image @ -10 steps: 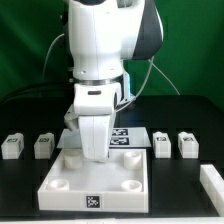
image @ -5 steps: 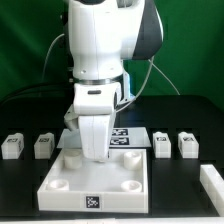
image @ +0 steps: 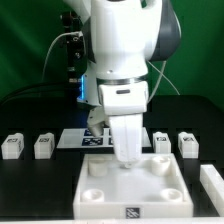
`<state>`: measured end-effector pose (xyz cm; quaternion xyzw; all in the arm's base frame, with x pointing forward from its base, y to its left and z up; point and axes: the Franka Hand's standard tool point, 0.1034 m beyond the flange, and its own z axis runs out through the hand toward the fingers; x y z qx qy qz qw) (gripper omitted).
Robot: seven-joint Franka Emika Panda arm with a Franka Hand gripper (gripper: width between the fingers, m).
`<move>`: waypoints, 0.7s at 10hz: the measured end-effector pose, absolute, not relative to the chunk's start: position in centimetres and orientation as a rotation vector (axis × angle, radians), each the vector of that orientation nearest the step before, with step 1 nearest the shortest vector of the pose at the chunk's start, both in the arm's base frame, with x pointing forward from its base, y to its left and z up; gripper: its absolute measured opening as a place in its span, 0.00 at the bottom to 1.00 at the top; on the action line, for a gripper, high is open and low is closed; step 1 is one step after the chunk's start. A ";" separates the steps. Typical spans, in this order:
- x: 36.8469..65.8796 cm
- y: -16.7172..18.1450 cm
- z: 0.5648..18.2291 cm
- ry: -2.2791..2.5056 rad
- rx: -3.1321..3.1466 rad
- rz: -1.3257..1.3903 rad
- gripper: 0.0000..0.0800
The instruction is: Assemble one leg
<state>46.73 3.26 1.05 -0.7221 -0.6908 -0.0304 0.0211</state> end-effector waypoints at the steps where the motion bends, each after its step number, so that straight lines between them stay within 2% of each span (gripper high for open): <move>1: 48.0 4.5 0.9 -2.118 -2.258 -0.119 0.08; 3: 49.6 7.0 0.8 -2.102 -2.253 -0.123 0.08; 7: 49.7 6.6 0.7 -2.159 -2.192 -0.112 0.08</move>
Offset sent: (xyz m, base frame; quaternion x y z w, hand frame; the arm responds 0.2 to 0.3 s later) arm 0.0325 0.0417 0.0058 -0.0089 0.0101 -0.0173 0.9998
